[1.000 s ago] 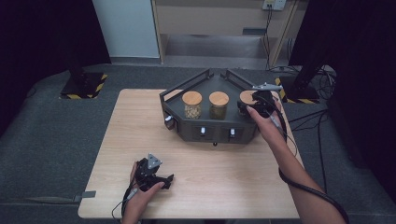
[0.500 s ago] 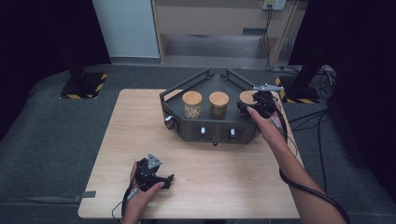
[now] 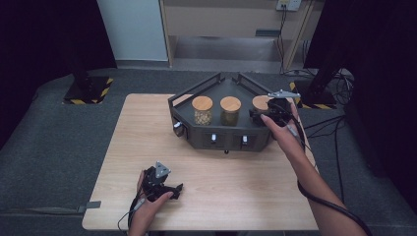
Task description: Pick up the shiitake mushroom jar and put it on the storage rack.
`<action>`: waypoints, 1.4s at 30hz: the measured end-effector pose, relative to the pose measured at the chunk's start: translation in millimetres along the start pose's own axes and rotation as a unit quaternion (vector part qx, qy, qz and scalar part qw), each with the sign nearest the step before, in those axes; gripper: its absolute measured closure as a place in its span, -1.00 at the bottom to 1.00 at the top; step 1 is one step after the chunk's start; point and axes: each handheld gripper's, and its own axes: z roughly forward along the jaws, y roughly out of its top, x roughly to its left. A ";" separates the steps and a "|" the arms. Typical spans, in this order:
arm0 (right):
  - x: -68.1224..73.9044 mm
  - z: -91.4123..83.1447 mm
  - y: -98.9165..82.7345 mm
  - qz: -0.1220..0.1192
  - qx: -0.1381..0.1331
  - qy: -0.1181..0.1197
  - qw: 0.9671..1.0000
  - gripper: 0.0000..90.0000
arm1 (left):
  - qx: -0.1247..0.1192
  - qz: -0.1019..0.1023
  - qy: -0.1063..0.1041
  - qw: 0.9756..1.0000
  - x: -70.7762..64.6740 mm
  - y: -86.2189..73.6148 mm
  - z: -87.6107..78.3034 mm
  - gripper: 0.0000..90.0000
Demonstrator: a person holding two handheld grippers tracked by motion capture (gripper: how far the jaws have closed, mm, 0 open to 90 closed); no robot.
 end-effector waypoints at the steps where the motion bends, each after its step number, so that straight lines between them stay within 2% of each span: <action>1: -0.4 -1.7 -1.3 -0.002 -0.001 0.000 1.000 -0.87 | 0.000 0.000 0.000 1.000 0.0 0.0 0.0 -1.00; 14: -6.2 -20.0 -17.8 0.000 -0.015 0.003 1.000 -0.92 | 0.000 0.000 0.000 1.000 0.0 0.0 0.0 -1.00; 33: -7.0 -50.2 -46.3 0.006 -0.030 0.013 0.999 -0.93 | 0.000 0.000 0.000 1.000 -0.1 0.0 0.0 -1.00; 42: -6.6 -58.9 -62.4 0.006 -0.026 0.012 1.000 -0.93 | 0.000 0.000 0.000 1.000 -0.1 0.0 0.0 -1.00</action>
